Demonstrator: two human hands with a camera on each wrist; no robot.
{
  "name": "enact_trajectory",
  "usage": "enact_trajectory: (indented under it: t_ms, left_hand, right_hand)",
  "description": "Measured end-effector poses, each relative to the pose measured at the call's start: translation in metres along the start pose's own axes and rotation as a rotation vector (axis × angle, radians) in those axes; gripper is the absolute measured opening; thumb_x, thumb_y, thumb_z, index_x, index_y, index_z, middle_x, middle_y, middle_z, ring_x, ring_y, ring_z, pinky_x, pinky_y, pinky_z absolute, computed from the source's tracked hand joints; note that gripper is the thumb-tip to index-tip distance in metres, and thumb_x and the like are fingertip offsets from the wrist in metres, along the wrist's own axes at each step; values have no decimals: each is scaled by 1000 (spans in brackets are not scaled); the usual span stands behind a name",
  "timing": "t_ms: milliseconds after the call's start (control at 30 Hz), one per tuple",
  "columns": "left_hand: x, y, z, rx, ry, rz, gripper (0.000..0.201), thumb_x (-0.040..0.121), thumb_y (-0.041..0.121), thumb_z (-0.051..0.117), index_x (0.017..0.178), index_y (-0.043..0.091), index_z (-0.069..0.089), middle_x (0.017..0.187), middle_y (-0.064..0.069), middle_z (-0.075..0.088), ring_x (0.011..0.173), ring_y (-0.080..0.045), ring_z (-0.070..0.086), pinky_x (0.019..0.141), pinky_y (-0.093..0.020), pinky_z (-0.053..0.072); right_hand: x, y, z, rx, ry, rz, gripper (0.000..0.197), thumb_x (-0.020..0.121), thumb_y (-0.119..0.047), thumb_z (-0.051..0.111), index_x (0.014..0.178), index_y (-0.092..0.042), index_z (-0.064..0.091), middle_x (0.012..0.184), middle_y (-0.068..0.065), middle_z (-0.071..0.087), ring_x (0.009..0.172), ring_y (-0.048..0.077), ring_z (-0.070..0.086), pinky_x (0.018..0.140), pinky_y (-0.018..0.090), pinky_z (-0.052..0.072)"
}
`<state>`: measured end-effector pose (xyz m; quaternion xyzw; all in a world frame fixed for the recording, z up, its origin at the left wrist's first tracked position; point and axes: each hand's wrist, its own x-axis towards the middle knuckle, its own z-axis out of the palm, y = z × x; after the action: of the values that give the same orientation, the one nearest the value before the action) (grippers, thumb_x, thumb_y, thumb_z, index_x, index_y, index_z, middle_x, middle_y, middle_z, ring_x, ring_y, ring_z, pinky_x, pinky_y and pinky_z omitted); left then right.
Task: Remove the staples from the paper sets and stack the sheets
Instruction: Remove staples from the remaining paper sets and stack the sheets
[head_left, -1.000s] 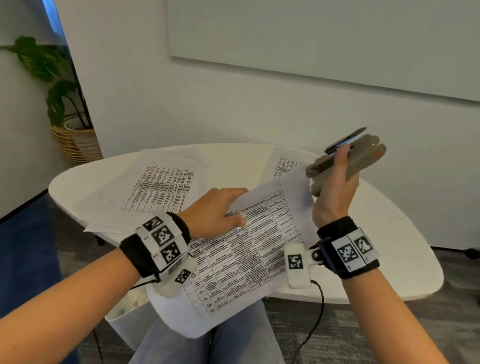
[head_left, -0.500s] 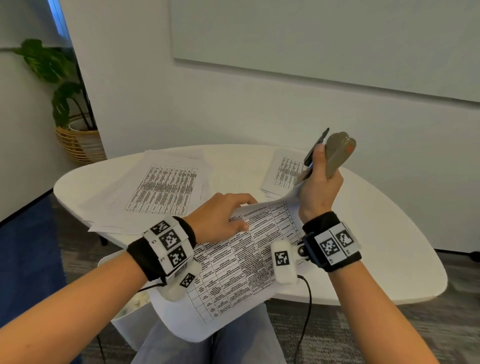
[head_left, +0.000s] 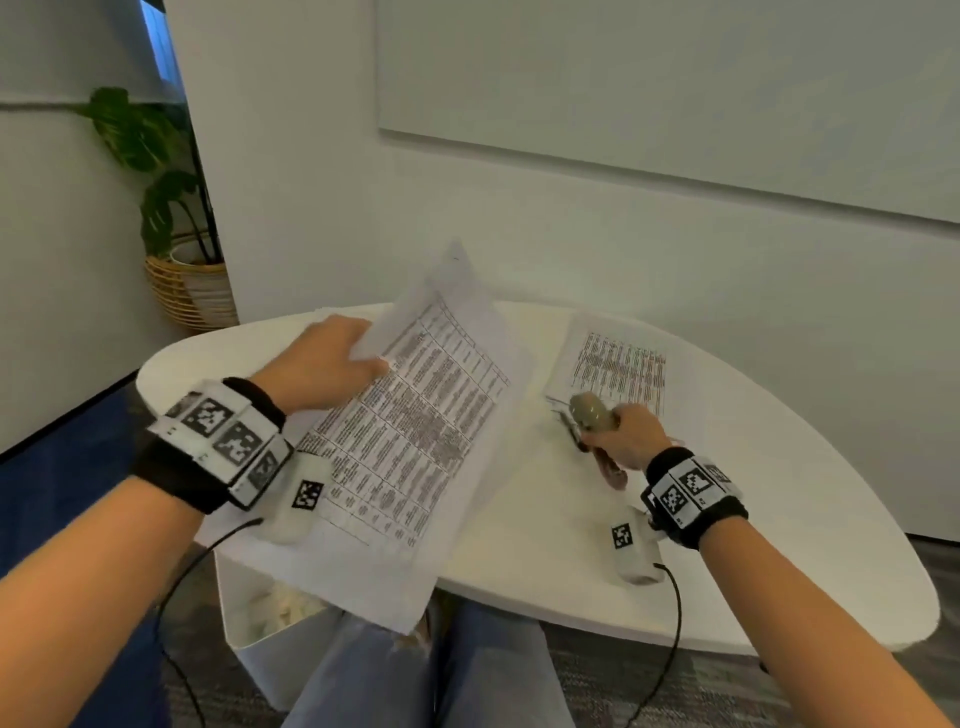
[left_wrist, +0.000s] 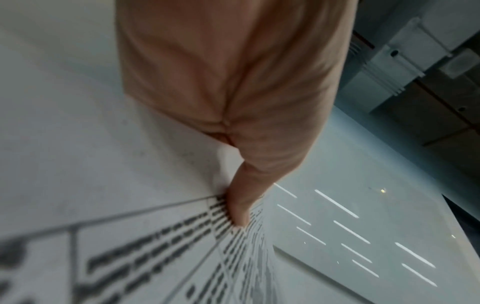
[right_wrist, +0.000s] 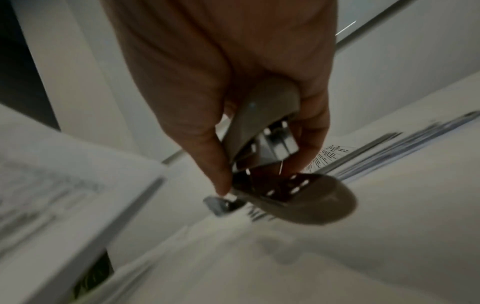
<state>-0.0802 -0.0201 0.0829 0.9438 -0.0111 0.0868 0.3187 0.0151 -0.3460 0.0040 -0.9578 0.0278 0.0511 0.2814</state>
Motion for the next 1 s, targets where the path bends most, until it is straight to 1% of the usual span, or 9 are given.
enact_trajectory:
  t_ms: [233,400,500,567,633,733,800,900,1000]
  left_hand:
    - [15,12,-15,-309,74,16,30,89,15,65,119,16,63,103,1,68,92,-16,66,82,-32,53]
    - [35,31,-15,-540,40,45,30,88,11,64,117,18,62,108,2,69,98,-14,67,90,-34,53]
    - [50,43,-11,-716,37,85,31,88,8,62,118,14,61,114,-2,68,104,-16,66,92,-35,52]
    - [64,49,-4,-812,89,81,28,89,7,61,116,14,62,113,-2,68,103,-15,66,89,-34,53]
    - [81,49,5,-861,188,45,30,89,8,62,119,12,60,115,0,67,105,-13,65,89,-28,52]
    - [108,38,21,-824,335,-33,30,90,10,63,119,13,59,110,5,64,102,-11,62,81,-17,48]
    - [124,23,35,-741,362,-72,29,90,14,63,119,13,60,107,5,64,99,-13,62,81,-21,49]
    - [140,-10,65,-599,188,-173,30,92,18,60,121,11,59,115,-2,66,97,-18,65,87,-37,54]
    - [146,-45,83,-327,30,-219,31,92,18,60,122,10,57,118,-7,65,104,-20,63,97,-37,49]
  right_hand:
    - [14,1,23,-232,-194,-54,42,74,-35,76,104,-7,66,95,7,64,86,20,59,60,21,40]
    - [-2,-23,5,146,-229,-283,69,71,-46,77,130,-21,52,127,-8,51,116,7,45,94,23,34]
    - [-12,-40,-3,457,-429,-358,91,60,-45,82,137,-18,43,137,-3,52,122,9,51,96,27,40]
    - [-13,-44,-3,629,-546,-375,73,66,-36,83,127,-10,51,118,11,65,94,19,68,79,35,53]
    - [-13,-48,-4,748,-572,-354,51,73,-26,75,117,-7,58,104,15,70,74,21,71,58,31,56]
    - [10,-39,-5,815,-457,-270,46,72,-29,71,113,-13,60,111,6,70,100,24,68,83,42,56]
    - [31,-28,-7,809,-367,-225,37,85,-21,62,120,-13,55,115,6,68,104,25,66,88,45,54]
    - [57,-17,-12,746,-251,-183,32,95,-12,51,127,-9,49,118,8,65,102,26,65,84,43,56]
    - [79,-14,-30,656,-137,-94,20,98,-12,46,117,-16,50,98,2,66,78,20,64,50,28,54]
